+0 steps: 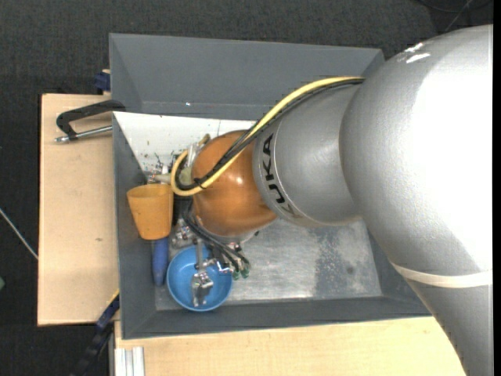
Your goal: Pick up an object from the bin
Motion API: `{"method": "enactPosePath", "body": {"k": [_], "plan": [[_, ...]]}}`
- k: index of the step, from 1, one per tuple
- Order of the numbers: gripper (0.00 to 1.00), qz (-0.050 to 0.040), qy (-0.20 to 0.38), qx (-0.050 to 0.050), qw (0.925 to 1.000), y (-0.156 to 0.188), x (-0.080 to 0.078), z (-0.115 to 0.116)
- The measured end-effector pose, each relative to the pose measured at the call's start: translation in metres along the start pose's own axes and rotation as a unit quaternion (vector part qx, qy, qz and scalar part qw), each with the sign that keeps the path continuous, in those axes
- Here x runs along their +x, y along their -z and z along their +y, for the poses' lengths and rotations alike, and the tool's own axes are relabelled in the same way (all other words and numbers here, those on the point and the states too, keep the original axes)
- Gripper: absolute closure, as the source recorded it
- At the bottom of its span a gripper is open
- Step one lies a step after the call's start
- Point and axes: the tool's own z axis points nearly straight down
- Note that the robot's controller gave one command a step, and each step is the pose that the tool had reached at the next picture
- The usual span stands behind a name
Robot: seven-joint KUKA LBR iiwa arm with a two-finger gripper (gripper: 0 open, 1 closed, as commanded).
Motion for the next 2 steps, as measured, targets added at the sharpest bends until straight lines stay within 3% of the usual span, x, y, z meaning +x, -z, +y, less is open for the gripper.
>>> {"method": "enactPosePath", "body": {"k": [2], "plan": [[0.00, -0.0002, -0.001, 0.000, 1.0000, 0.0014, -0.0021, 0.0015]]}}
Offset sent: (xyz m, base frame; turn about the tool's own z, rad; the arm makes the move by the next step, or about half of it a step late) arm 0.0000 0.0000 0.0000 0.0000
